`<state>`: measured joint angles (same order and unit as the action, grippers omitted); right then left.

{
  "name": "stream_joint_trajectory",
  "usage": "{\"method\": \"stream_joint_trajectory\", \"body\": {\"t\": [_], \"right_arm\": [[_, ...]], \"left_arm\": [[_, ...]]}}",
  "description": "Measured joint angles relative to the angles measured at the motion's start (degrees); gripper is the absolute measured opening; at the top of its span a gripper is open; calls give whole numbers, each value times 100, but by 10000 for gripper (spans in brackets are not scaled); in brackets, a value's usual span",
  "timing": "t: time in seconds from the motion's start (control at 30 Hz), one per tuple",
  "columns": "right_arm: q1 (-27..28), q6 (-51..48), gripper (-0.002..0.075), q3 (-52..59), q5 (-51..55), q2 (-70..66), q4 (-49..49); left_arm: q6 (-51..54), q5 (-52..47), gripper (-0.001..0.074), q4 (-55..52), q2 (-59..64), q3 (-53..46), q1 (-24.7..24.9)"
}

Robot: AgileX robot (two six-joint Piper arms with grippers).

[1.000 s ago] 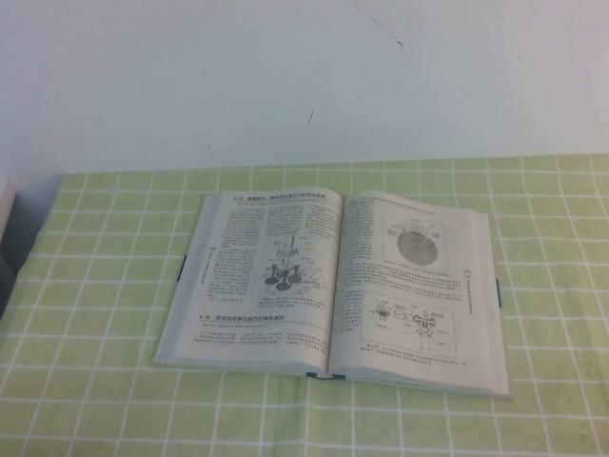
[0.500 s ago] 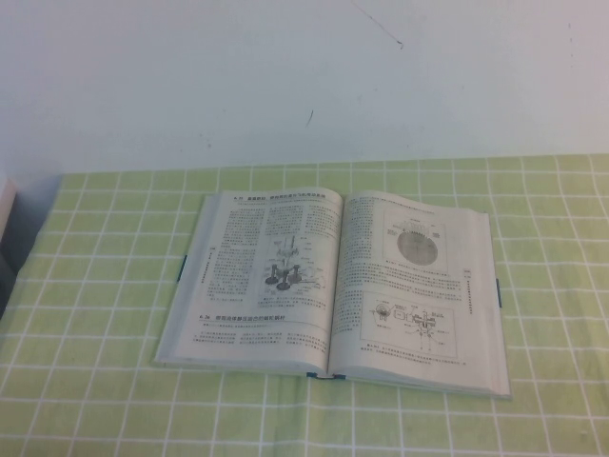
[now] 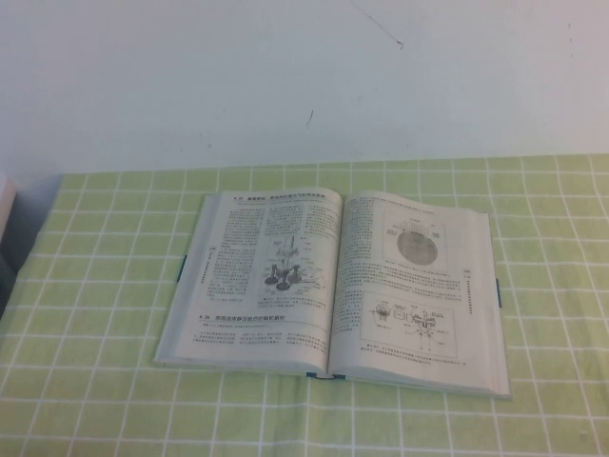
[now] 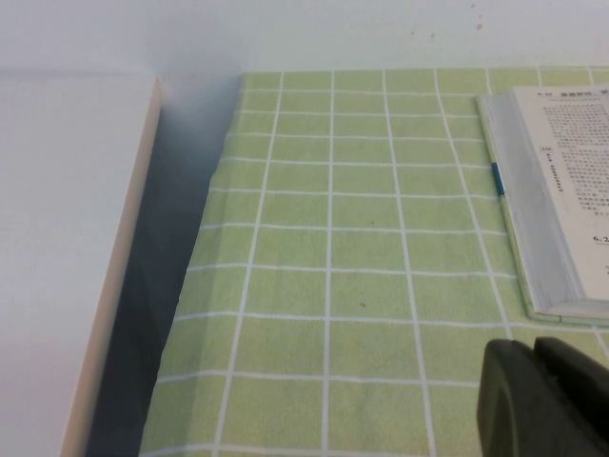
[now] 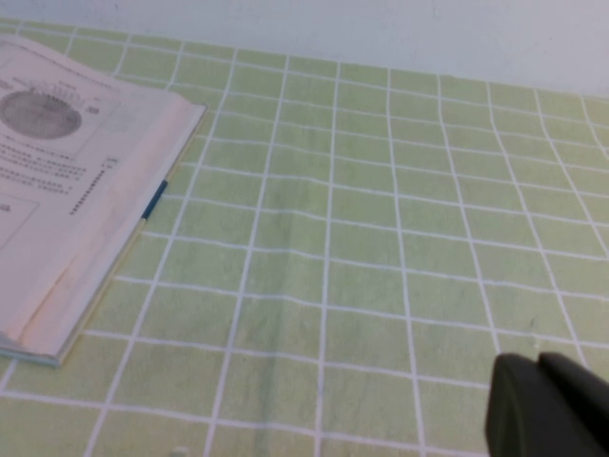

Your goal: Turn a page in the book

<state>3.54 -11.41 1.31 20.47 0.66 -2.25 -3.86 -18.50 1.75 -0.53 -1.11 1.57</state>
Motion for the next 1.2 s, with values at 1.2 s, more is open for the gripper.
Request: {"method": "stream_joint_trajectory", "body": {"t": [1.2], "right_arm": [[0, 0, -3, 35, -317, 0, 21]], "left_arm": [[125, 307, -4, 85, 0, -20, 0]]}}
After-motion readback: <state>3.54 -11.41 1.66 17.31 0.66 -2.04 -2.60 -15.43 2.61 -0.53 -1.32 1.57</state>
